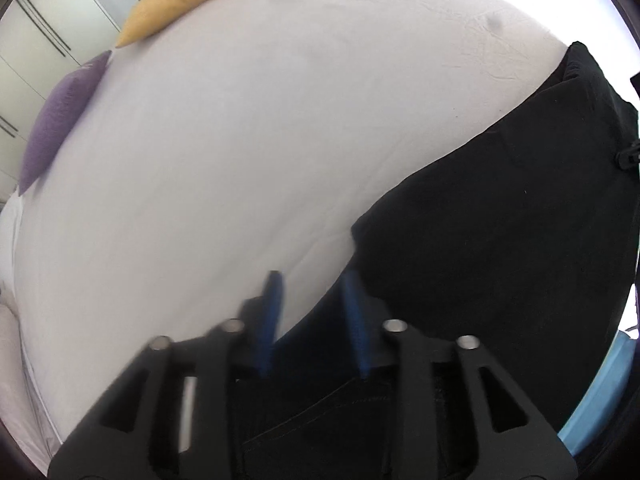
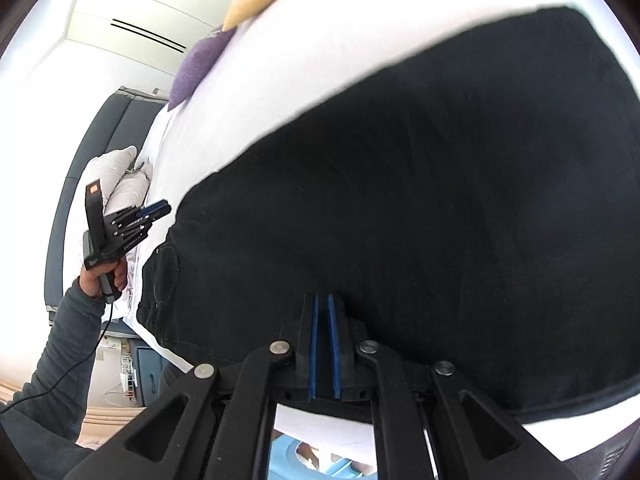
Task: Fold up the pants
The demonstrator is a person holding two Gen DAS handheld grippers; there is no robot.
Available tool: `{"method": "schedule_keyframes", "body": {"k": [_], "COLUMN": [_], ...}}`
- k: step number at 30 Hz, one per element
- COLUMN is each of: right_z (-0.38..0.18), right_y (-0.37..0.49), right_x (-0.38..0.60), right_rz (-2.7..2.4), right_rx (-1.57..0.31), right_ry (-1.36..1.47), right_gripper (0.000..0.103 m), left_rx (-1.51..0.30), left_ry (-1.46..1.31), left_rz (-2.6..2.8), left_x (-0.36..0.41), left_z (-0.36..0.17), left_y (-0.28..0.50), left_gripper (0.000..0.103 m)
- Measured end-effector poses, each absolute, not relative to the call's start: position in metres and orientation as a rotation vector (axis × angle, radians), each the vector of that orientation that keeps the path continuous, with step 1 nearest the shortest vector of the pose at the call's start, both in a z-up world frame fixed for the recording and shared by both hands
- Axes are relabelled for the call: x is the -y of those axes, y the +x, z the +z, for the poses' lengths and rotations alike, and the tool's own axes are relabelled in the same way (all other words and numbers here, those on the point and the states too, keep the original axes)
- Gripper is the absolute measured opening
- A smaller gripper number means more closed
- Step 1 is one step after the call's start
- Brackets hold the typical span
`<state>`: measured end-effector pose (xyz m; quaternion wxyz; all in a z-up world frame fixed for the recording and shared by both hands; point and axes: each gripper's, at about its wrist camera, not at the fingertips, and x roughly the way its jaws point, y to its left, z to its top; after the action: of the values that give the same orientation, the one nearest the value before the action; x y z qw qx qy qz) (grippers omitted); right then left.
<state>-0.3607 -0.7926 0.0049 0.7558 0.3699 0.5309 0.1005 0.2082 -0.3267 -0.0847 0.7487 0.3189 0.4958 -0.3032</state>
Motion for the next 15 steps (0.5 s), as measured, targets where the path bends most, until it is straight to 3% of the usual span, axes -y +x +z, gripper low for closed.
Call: {"method": "schedule_keyframes", "body": {"k": [1, 8, 9, 11, 15], "right_z": [-0.002, -0.008, -0.008, -0.008, -0.01], "right_y": [-0.362, -0.367, -0.366, -0.368, -0.368], "right_x": [0.794, 0.8, 0.8, 0.801, 0.806], "right_rz": [0.217, 0.251, 0.253, 0.259, 0.266], "right_rx": [-1.161, -1.139, -1.14, -1.135, -1.127], "right_ry": [0.822, 0.849, 0.849, 0.851, 0.862], "right_gripper": [0.0, 0.0, 0.0, 0.0, 0.0], "left_rx": [-1.089, -1.157, -1.161, -1.18, -1.141], "left_ry": [0.682, 0.718, 0.731, 0.754, 0.862], "left_rz": [-0.685, -0.733, -0.749, -0.781, -0.783], "left_x": [0.341, 0.401, 0.408, 0.425, 0.456], "left_z": [-0.087, -0.092, -0.093, -0.095, -0.1], "left_y": [0.212, 0.227, 0.226, 0.221, 0.195], "left_gripper": [0.064, 0.063, 0.056, 0.012, 0.006]}}
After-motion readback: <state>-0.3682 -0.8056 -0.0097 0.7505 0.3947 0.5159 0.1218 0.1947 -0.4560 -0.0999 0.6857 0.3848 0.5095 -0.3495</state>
